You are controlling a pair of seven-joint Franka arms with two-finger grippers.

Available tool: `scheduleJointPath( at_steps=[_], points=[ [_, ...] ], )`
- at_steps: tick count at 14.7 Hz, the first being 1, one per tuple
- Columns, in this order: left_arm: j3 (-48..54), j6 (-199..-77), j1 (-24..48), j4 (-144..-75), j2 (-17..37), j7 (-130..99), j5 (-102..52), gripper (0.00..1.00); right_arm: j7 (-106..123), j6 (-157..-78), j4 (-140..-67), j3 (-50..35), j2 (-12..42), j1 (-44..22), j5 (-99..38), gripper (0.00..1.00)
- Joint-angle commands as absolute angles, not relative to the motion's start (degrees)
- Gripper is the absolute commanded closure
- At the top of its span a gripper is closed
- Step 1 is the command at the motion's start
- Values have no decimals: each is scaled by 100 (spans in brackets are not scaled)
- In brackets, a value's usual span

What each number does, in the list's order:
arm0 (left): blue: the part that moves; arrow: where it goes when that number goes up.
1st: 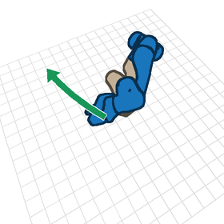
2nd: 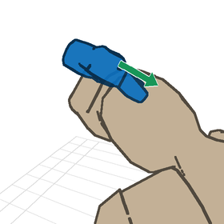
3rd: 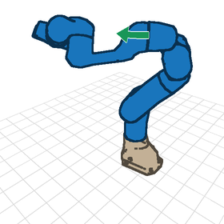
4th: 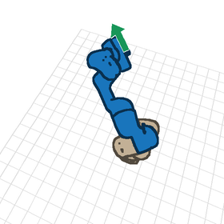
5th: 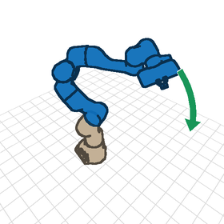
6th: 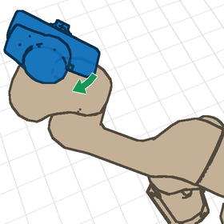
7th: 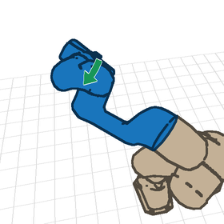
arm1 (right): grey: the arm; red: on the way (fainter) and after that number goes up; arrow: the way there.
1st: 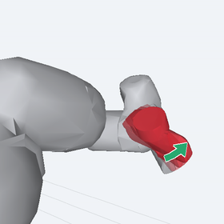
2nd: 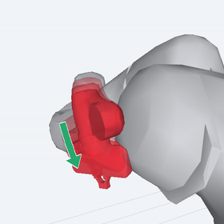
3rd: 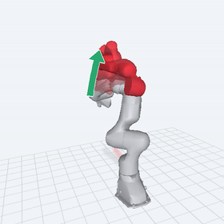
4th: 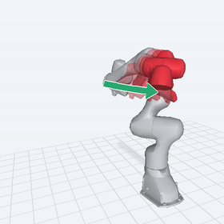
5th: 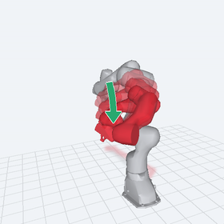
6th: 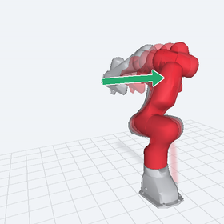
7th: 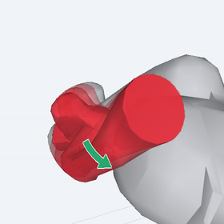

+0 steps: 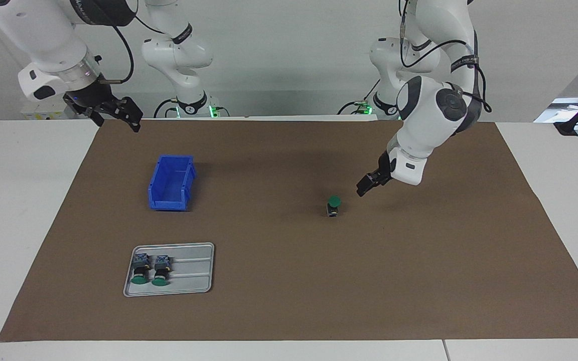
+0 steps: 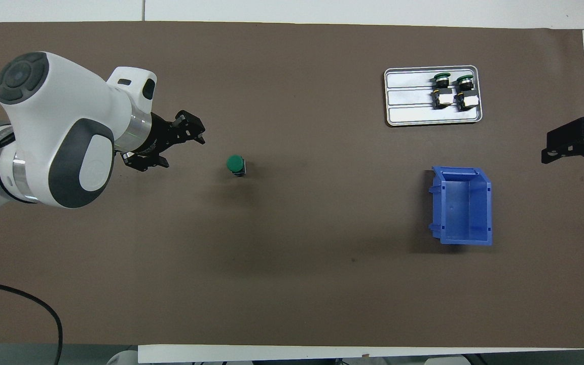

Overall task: Place and press button with both arms
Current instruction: 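Move the left gripper above the green button top, then press down on the green button top with the left gripper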

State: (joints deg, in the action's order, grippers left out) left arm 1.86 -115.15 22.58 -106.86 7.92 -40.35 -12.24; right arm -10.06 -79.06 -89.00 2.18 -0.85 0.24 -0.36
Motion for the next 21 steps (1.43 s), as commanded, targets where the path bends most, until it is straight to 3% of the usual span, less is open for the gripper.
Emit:
scheduleJointPath(
  at_steps=[1, 2, 4, 6, 11, 15, 21],
  points=[
    [158, -11635, 2461, -10468, 958, -4087, -792, 8, -879, -7998, -9079, 202, -220, 53, -44, 1],
    [167, -11776, 2522, -10485, 958, -4070, -782, 14, -879, -7998, -9079, 202, -220, 53, -44, 1],
    [167, -11786, 2680, -10485, 984, -4061, -800, 44, -879, -7998, -9079, 202, -220, 53, -44, 1],
    [158, -11690, 2785, -10451, 1054, -4078, -800, 62, -879, -7998, -9079, 202, -228, 53, -44, 1],
    [149, -11681, 2979, -10310, 1362, -4087, -756, 88, -879, -7998, -9079, 202, -220, 53, -44, 1],
    [149, -11795, 3076, -10301, 1529, -4096, -747, 99, -879, -7998, -9079, 202, -220, 53, -44, 1],
    [149, -12155, 3208, -10450, 1661, -4104, -747, 100, -879, -7998, -9079, 202, -220, 53, -44, 1]
  ],
)
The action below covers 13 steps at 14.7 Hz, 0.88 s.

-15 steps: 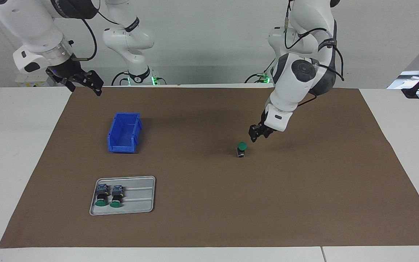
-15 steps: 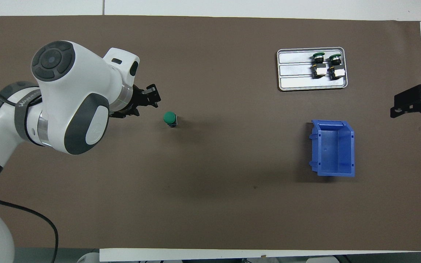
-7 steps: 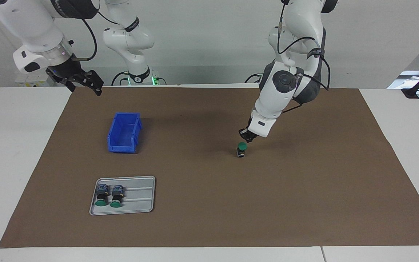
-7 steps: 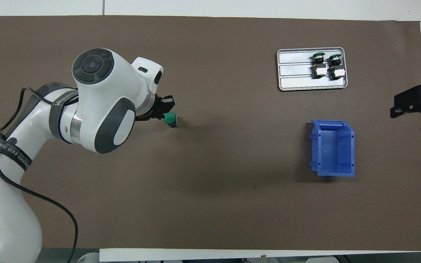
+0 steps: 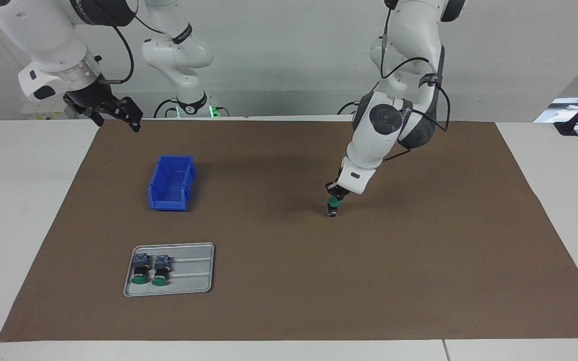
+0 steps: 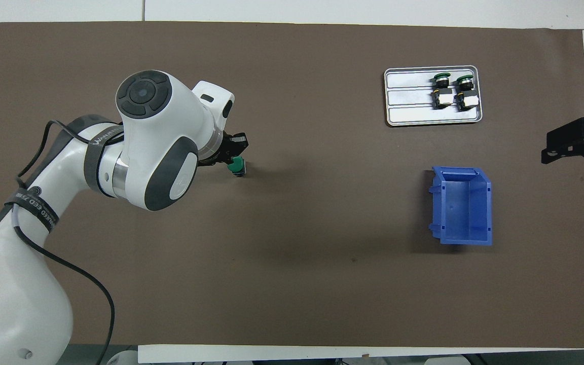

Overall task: Place and press button with both arms
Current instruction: 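Press down on the green button top with the left gripper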

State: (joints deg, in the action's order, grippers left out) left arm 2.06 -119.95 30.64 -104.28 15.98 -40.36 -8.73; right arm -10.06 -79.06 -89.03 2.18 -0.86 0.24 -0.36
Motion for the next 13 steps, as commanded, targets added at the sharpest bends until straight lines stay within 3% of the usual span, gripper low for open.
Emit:
scheduleJointPath(
  at_steps=[1, 13],
  points=[
    [149, -12164, 3208, -10441, 1661, -4104, -747, 100, -879, -7998, -9079, 202, -220, 53, -44, 1],
    [158, -12392, 3199, -10757, 1652, -4043, -747, 100, -879, -7998, -9079, 202, -228, 53, -44, 1]
  ],
)
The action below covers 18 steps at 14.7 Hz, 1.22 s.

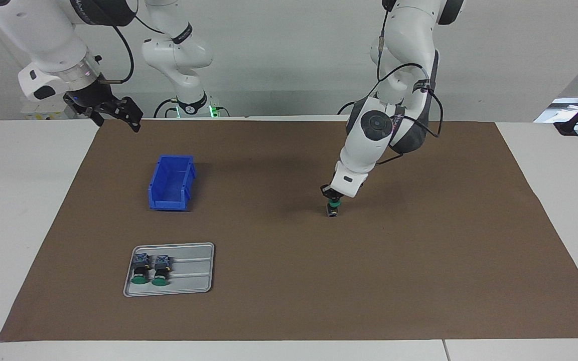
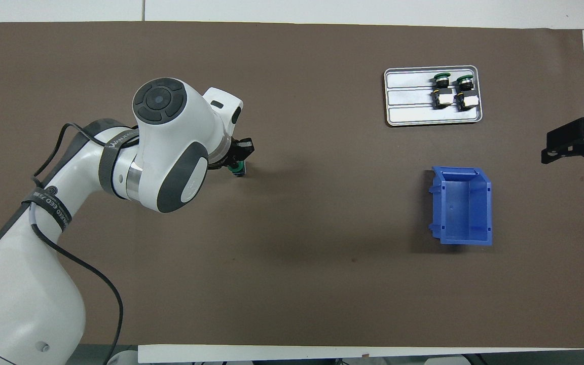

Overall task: Place and press button with both arms
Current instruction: 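Press down on the green button top with the left gripper, then lift the left gripper off the button and retract it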

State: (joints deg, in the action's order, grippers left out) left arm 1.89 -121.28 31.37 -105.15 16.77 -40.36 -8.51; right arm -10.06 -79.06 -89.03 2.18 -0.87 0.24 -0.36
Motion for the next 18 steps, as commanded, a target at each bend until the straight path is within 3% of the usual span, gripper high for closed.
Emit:
scheduleJointPath(
  at_steps=[1, 8, 14, 15, 17, 18],
  points=[
    [158, -12436, 3208, -10793, 1652, -4034, -747, 100, -879, -7998, -9079, 202, -220, 53, -44, 1],
    [158, -12568, 3173, -10908, 1635, -4017, -756, 99, -879, -7998, -9079, 202, -220, 53, -44, 1],
    [97, -11866, 2980, -10477, 1240, -4008, -756, 83, -879, -7998, -9079, 202, -220, 53, -44, 1],
    [105, -11778, 2858, -10442, 1187, -4017, -765, 75, -879, -7998, -9079, 202, -228, 53, -44, 1],
    [97, -11576, 2813, -10450, 1029, -4025, -756, 39, -879, -7998, -9079, 202, -220, 53, -44, 1],
    [62, -11471, 2708, -10450, 1002, -4017, -756, 26, -879, -7998, -9079, 202, -220, 53, -44, 1]
  ],
)
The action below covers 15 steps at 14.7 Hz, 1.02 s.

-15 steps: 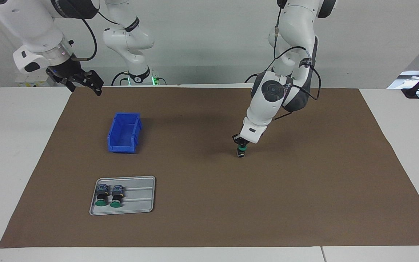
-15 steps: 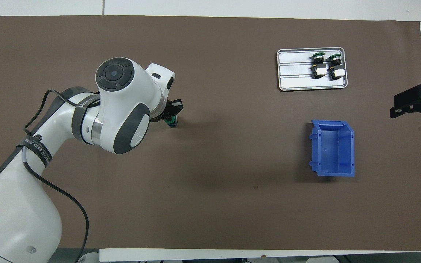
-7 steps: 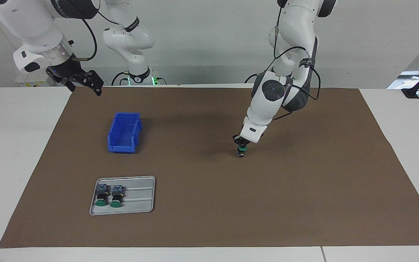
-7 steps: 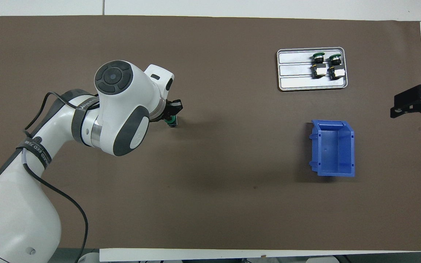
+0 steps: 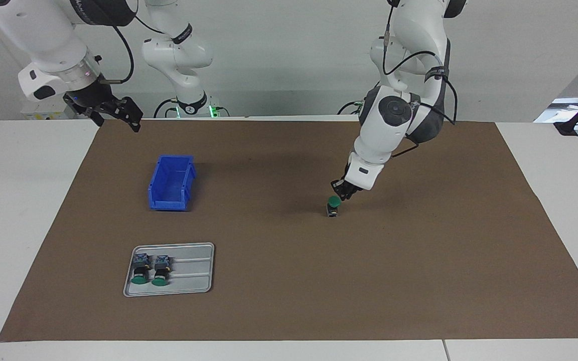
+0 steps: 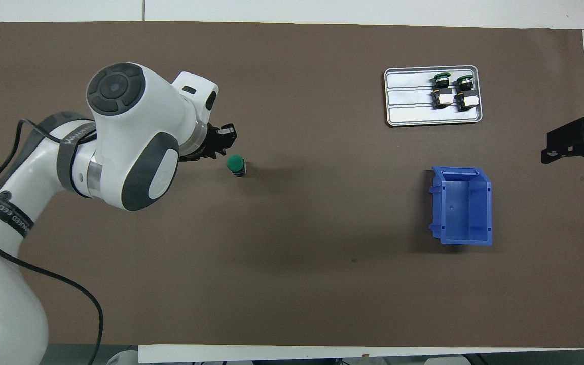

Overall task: Place and press button with both arms
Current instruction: 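Lift the left gripper off the button and retract it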

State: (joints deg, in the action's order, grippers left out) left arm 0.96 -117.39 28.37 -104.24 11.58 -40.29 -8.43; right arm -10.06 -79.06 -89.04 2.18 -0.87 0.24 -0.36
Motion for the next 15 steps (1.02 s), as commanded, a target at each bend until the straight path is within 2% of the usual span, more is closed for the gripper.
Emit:
scheduleJointPath(
  at_steps=[1, 2, 3, 5, 10, 15],
  points=[
    [53, -11374, 2611, -10450, 976, -4017, -747, 13, -879, -7998, -9079, 202, -228, 53, -44, 1],
    [53, -11303, 2532, -10450, 932, -4017, -738, 3, -879, -7998, -9079, 202, -220, 53, -44, 1],
    [53, -11190, 2375, -10459, 906, -4008, -625, 0, -879, -7998, -9079, 202, -220, 53, -44, 1],
    [62, -10926, 2102, -10450, 765, -3702, -151, 0, -879, -7998, -9079, 202, -220, 53, -44, 1],
    [53, -10223, 1171, -10424, 423, -2351, -88, 0, -809, -7919, -9079, 229, -229, 106, -44, 1],
    [53, -9301, 467, -9837, 255, -942, -44, 0, -625, -7892, -9044, 62, -220, -148, -70, 1]
  ],
)
